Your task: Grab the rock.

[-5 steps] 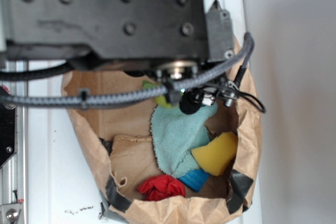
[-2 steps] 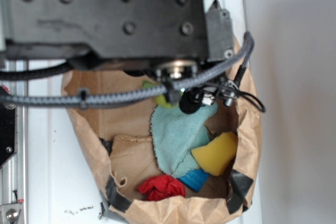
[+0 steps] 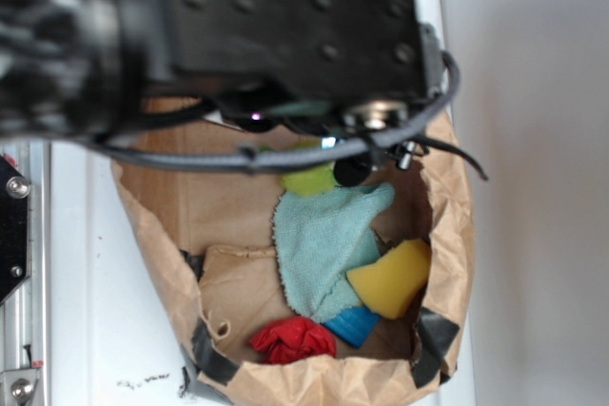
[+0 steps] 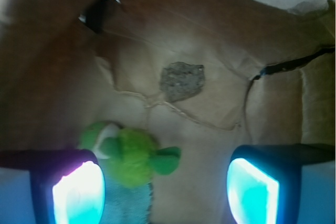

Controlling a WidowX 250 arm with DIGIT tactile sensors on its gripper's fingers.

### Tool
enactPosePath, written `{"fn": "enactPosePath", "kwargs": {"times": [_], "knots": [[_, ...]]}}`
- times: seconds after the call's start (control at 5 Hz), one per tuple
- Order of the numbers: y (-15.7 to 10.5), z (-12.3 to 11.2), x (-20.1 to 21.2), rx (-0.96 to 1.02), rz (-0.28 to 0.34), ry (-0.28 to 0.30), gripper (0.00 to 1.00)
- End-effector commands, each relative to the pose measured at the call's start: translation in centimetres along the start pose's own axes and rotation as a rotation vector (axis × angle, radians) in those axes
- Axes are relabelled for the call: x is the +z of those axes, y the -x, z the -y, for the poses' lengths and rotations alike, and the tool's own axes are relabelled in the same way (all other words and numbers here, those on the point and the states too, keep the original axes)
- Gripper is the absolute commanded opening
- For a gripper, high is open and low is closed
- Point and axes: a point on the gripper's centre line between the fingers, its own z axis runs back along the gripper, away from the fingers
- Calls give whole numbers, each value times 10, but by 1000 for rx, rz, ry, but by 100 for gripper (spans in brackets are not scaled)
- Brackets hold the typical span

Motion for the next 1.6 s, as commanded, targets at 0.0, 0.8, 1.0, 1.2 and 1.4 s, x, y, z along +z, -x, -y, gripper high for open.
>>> {"fn": "enactPosePath", "kwargs": {"times": [0.0,0.8,1.0,1.2,1.4], "knots": [[-24,-26,-2,13,40,100,100],[-27,-15,-30,66,72,199,100],[-34,-18,-34,99,114,191,100],[-38,-22,-34,144,132,157,100],[-35,-34,-31,209,163,95,100]]}}
